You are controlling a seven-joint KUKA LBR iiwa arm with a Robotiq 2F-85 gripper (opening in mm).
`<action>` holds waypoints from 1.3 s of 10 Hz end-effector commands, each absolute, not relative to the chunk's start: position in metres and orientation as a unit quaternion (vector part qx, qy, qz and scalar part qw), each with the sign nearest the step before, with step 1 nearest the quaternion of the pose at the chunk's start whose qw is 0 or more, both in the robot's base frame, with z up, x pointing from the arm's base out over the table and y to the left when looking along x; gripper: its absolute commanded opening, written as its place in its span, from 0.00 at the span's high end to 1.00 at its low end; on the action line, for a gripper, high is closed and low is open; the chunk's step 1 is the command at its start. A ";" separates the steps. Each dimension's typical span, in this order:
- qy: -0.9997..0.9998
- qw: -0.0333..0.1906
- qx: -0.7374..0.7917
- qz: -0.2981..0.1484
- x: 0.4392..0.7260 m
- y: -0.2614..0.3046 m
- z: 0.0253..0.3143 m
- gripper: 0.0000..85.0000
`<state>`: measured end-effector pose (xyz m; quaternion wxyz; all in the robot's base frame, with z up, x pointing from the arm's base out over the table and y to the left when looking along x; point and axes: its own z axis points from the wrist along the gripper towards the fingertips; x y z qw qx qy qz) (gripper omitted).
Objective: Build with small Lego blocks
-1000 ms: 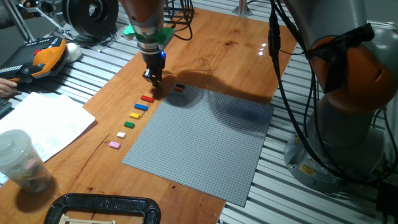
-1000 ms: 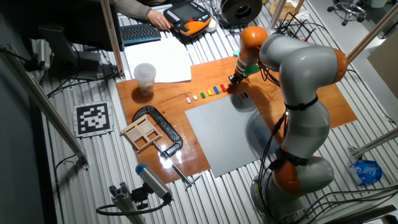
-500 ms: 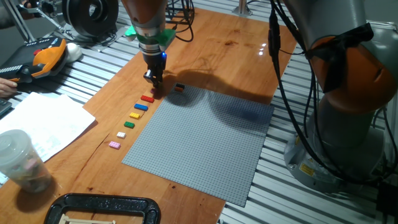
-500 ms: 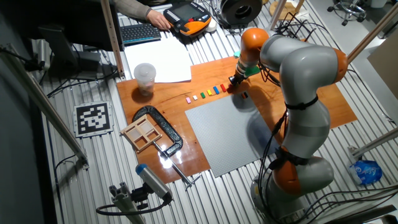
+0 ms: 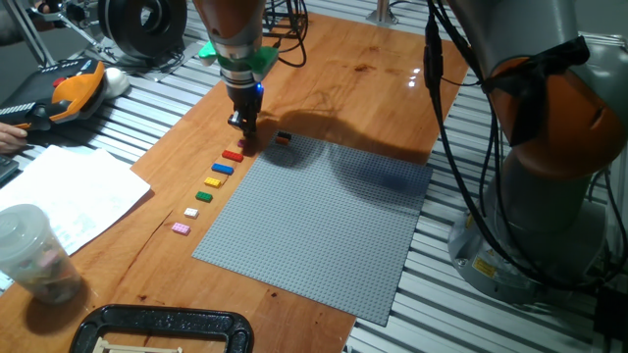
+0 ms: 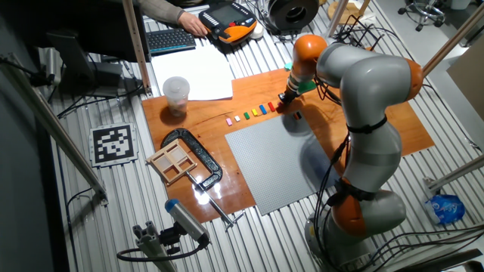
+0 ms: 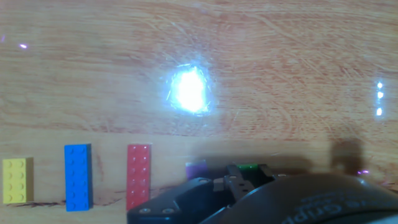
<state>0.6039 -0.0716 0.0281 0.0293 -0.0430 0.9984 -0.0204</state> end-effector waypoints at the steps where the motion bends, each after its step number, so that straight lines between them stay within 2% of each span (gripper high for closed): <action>1: 0.998 0.029 -0.044 -0.022 0.604 -0.072 0.028 0.80; 2: 0.998 0.028 -0.045 -0.024 0.603 -0.071 0.029 0.80; 3: 0.998 0.027 -0.045 -0.024 0.602 -0.071 0.029 1.00; 9: 0.999 0.017 -0.034 -0.020 0.589 -0.068 0.041 1.00; 13: 1.000 0.016 -0.019 -0.019 0.566 -0.061 0.046 1.00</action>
